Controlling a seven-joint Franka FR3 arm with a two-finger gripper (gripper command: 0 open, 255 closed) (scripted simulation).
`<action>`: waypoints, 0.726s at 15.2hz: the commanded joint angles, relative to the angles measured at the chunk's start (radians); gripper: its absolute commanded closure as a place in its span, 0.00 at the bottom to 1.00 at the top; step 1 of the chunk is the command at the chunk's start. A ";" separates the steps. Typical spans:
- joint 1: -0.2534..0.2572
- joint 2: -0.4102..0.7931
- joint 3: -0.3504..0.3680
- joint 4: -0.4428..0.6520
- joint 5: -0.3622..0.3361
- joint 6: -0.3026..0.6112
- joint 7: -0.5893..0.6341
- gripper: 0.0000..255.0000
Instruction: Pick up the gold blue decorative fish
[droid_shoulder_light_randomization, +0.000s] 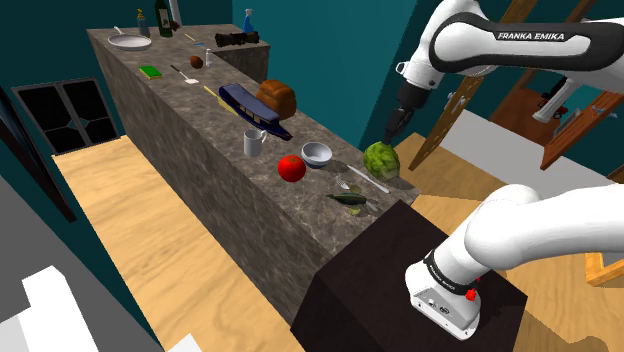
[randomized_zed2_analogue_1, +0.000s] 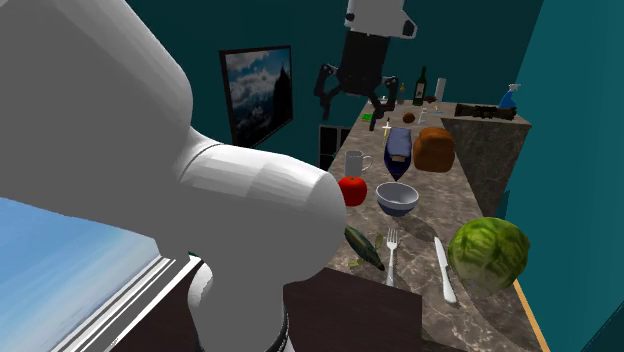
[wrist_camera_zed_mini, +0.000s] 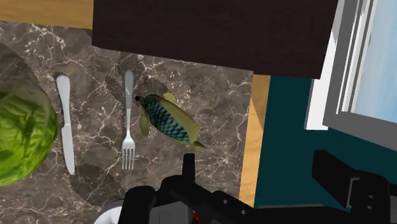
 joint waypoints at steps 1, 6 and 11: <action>-0.004 0.033 -0.032 -0.034 -0.003 0.066 -0.045 0.00; 0.002 0.169 -0.115 -0.083 0.012 0.240 -0.164 0.00; 0.029 0.353 -0.201 -0.088 0.079 0.409 -0.315 0.00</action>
